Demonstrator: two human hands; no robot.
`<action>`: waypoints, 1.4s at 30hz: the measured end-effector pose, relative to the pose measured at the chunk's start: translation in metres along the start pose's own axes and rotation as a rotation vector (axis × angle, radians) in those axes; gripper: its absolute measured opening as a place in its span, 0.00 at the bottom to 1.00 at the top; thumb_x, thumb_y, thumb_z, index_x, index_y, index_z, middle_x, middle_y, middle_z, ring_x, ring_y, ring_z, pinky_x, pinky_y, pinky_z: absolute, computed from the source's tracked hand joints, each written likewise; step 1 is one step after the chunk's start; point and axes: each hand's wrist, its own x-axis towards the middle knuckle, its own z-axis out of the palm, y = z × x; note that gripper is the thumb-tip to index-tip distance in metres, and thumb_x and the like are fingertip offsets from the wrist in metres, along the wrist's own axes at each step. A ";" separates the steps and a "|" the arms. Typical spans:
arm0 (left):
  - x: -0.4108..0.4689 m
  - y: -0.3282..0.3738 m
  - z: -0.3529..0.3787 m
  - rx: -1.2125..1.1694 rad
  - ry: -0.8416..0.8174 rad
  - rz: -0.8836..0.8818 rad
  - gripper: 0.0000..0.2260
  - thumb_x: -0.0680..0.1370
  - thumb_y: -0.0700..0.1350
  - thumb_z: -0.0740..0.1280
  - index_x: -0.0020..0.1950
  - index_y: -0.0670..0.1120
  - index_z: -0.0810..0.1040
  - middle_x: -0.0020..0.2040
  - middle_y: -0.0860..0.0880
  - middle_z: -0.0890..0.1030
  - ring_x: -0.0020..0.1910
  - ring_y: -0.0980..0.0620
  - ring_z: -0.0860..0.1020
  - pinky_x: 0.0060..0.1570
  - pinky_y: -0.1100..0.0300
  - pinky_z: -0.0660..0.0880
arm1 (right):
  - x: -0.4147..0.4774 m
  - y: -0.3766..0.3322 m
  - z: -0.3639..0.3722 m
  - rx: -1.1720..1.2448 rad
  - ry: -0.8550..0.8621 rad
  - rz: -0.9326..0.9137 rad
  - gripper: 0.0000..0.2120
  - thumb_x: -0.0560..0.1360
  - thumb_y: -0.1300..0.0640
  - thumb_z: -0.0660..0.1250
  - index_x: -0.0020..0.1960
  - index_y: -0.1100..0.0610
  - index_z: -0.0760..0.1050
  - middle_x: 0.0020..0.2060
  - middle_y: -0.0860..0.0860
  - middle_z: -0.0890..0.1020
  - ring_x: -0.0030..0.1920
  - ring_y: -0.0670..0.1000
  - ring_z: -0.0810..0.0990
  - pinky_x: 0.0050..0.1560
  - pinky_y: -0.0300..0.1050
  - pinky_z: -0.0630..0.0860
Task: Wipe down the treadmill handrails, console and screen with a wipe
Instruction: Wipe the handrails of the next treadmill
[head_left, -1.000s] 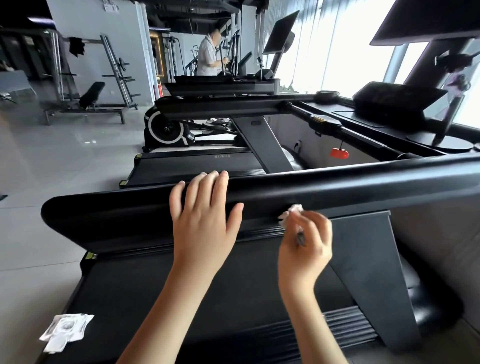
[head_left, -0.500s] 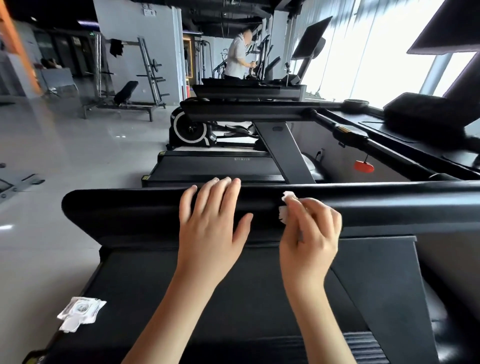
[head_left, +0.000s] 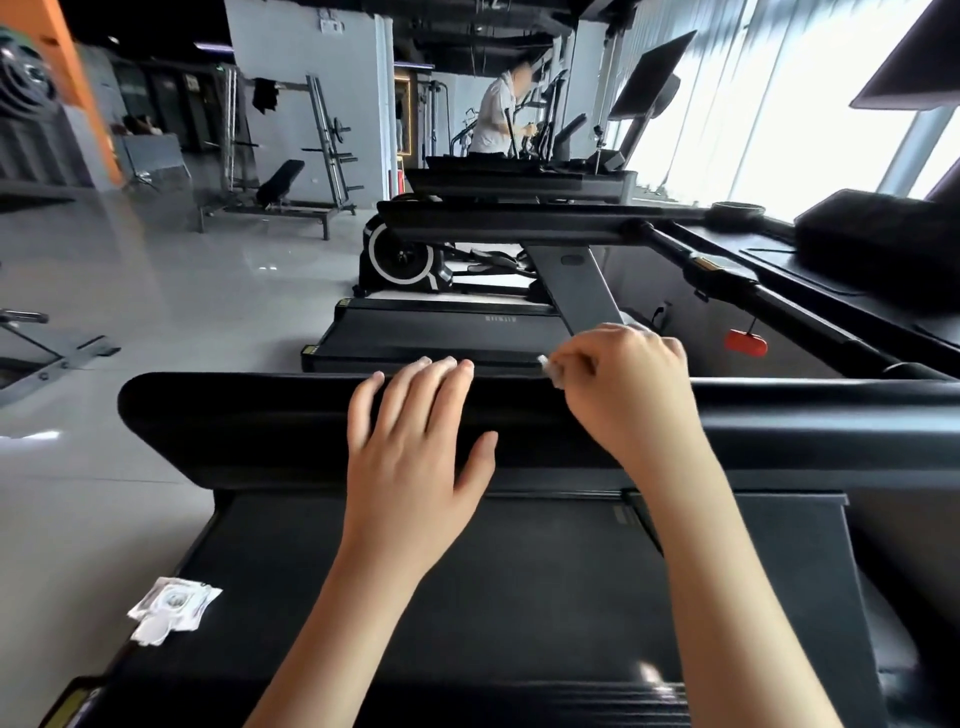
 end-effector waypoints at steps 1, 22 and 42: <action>0.000 0.000 0.000 0.002 -0.002 -0.001 0.23 0.76 0.53 0.59 0.66 0.43 0.75 0.64 0.48 0.77 0.66 0.46 0.73 0.69 0.47 0.60 | 0.005 0.001 0.002 -0.023 -0.044 0.057 0.09 0.76 0.56 0.65 0.41 0.52 0.84 0.40 0.48 0.83 0.49 0.54 0.77 0.49 0.44 0.59; -0.001 -0.049 -0.020 -0.035 -0.055 0.034 0.21 0.78 0.53 0.56 0.66 0.45 0.75 0.63 0.48 0.78 0.64 0.47 0.74 0.67 0.46 0.60 | -0.067 -0.016 0.047 0.080 0.564 0.023 0.08 0.72 0.62 0.70 0.48 0.52 0.84 0.45 0.49 0.80 0.47 0.50 0.74 0.47 0.48 0.70; -0.005 -0.057 -0.018 -0.007 -0.050 0.098 0.22 0.77 0.51 0.57 0.68 0.44 0.73 0.63 0.47 0.77 0.64 0.46 0.74 0.67 0.44 0.61 | -0.106 -0.050 0.100 0.246 0.734 0.184 0.06 0.74 0.64 0.67 0.45 0.59 0.83 0.44 0.51 0.79 0.42 0.55 0.79 0.45 0.43 0.77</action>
